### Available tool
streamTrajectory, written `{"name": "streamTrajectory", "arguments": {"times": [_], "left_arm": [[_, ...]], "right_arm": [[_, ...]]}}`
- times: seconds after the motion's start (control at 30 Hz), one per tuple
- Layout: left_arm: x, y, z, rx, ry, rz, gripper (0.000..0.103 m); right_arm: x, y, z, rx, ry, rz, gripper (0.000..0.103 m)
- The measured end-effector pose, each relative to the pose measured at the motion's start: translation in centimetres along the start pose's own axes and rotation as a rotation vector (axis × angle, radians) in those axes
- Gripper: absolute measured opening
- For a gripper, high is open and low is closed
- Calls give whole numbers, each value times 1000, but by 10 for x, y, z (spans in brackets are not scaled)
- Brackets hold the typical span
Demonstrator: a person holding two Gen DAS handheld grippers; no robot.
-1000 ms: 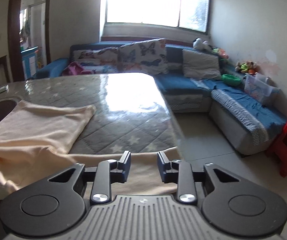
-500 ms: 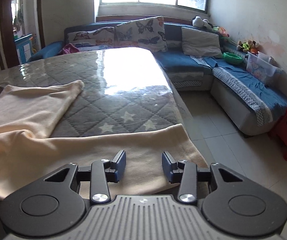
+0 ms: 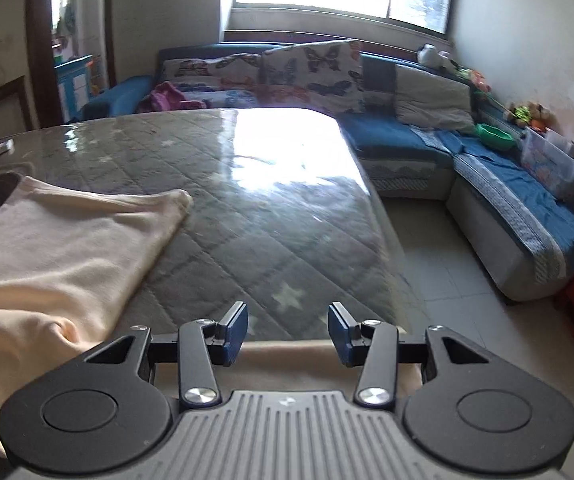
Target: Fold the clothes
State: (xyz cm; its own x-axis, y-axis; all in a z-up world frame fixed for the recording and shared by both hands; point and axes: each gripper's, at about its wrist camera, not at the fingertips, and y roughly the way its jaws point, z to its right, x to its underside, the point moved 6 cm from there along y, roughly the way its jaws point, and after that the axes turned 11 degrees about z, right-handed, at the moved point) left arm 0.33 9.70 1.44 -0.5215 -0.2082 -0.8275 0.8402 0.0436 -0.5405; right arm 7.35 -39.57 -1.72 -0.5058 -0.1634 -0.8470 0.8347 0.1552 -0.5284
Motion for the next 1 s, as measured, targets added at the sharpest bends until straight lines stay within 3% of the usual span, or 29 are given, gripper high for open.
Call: {"name": "streamTrajectory", "arguments": {"times": [0.37, 0.87, 1.0], "left_arm": [[-33, 75, 49, 70, 115, -5, 35], [-43, 140, 61, 73, 161, -45, 34], [-41, 144, 64, 98, 182, -33, 20]], "right_arm": [[-45, 40, -64, -194, -90, -24, 44], [-61, 96, -75, -218, -94, -76, 42], [-59, 103, -76, -232, -98, -93, 37]]}}
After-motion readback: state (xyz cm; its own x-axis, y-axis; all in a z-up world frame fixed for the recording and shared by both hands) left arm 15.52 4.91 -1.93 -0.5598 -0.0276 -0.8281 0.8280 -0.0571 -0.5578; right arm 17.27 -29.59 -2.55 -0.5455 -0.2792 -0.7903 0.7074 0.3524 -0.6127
